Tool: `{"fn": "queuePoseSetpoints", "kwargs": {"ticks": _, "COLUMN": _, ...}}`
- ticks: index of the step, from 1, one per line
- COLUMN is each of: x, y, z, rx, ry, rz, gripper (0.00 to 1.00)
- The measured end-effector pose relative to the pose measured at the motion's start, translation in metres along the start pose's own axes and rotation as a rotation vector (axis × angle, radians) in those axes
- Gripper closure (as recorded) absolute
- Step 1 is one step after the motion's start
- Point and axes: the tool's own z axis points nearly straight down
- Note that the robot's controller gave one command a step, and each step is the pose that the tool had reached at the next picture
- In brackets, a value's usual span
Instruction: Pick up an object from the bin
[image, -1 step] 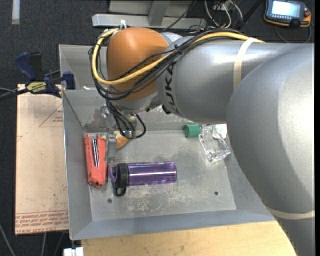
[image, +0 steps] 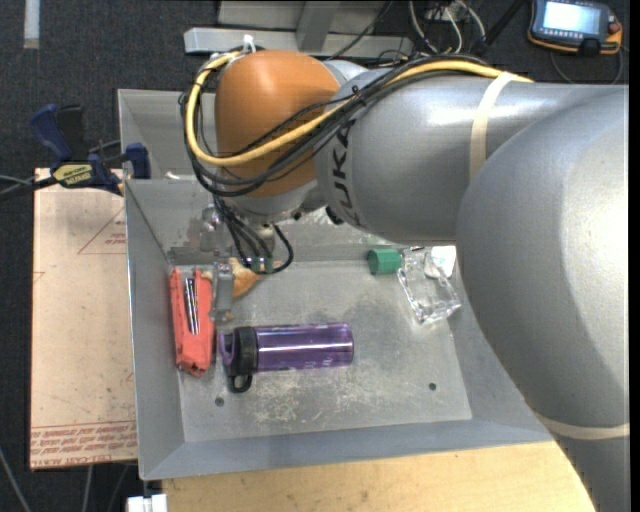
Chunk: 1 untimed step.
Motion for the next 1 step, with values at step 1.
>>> {"fn": "queuePoseSetpoints", "kwargs": {"ticks": 1, "x": 0.0402, "y": 0.0081, "z": 0.0298, "rx": 0.000, "ry": 0.000, "rz": -0.031, "gripper": 0.00}}
